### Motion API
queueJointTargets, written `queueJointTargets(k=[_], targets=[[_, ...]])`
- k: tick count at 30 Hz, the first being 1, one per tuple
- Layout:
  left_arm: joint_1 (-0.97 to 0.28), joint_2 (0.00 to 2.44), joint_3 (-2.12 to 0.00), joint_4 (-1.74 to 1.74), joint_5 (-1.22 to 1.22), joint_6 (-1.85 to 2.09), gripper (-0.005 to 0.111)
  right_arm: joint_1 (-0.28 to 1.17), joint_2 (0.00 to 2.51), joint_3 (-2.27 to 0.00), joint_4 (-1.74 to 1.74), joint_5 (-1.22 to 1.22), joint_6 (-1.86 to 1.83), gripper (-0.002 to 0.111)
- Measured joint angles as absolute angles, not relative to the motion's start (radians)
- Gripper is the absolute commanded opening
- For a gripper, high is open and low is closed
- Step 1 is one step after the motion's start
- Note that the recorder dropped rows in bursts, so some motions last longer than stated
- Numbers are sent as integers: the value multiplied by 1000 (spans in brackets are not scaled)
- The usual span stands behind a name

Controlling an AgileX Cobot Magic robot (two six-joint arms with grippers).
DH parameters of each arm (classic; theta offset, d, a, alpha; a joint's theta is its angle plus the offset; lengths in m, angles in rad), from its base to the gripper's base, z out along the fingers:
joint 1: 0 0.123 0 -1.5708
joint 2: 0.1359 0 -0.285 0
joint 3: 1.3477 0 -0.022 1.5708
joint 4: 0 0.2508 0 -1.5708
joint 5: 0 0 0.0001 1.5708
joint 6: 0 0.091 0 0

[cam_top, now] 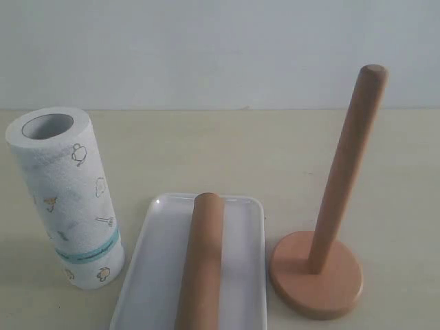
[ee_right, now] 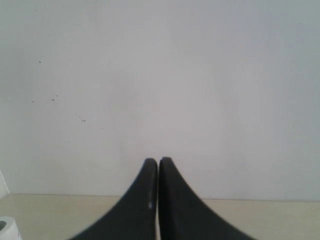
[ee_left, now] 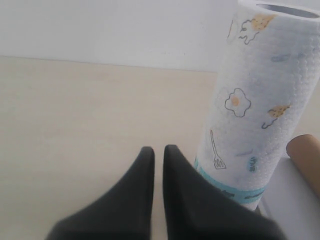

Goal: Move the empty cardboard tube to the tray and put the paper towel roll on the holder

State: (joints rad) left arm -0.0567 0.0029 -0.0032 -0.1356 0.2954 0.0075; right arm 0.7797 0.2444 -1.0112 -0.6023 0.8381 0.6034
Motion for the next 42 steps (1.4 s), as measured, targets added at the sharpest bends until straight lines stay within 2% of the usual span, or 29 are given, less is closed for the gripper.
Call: queueJointTargets(k=[5,10,12,15,19,22,28,42], targets=[[-57,3,-3,-136,295,8,6,757,244,-1011,-601,840,603,0],[-57,3,-3,-136,295,8,6,611,244,-1011,-601,842,604,0],[-57,3,-3,-136,295,8,6,508,244,-1011,-601,842,604,0],[-57,3,-3,-136,295,8,6,232,244,-979,-564,840,546,0],[-57,3,-3,-136,295,8,6,53,244,-913,-492,838,450,0],[-57,3,-3,-136,295,8,6,40,246,-843,-459,809,379,0],[-57,3,-3,-136,295,8,6,40,242,-629,-380,594,333,0],[-57,3,-3,-136,295,8,6,40,53,-127,10,298,0,0]])
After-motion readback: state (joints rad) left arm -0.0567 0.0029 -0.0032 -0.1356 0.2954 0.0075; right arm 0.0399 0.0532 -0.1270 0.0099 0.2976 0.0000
